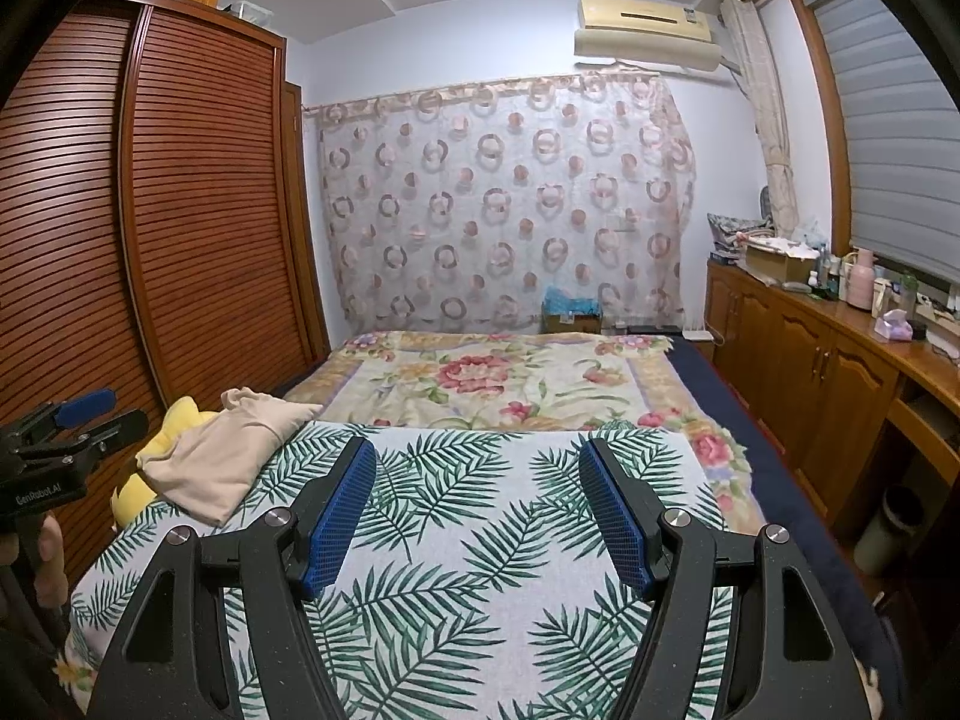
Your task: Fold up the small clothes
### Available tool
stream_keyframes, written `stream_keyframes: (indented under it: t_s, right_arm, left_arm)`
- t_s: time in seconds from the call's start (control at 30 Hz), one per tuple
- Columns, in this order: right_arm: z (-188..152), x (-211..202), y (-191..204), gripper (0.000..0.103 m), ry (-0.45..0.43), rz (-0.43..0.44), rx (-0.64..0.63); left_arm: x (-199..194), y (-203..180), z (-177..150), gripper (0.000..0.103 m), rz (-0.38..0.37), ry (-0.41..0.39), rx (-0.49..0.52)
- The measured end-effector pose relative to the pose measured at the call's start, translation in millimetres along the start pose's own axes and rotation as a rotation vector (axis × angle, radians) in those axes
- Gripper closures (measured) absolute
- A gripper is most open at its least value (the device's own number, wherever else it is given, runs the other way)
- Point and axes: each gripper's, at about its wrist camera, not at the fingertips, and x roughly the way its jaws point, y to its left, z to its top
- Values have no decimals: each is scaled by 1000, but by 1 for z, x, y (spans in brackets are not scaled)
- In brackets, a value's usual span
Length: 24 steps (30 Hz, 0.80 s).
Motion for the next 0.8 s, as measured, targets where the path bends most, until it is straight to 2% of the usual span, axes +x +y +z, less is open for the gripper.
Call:
stream_keyframes:
  t_s: [0.8]
  right_arm:
    - [2,1,-6,31,1,0,-2]
  left_arm:
    - [0,0,-2,20,-1,-3,0]
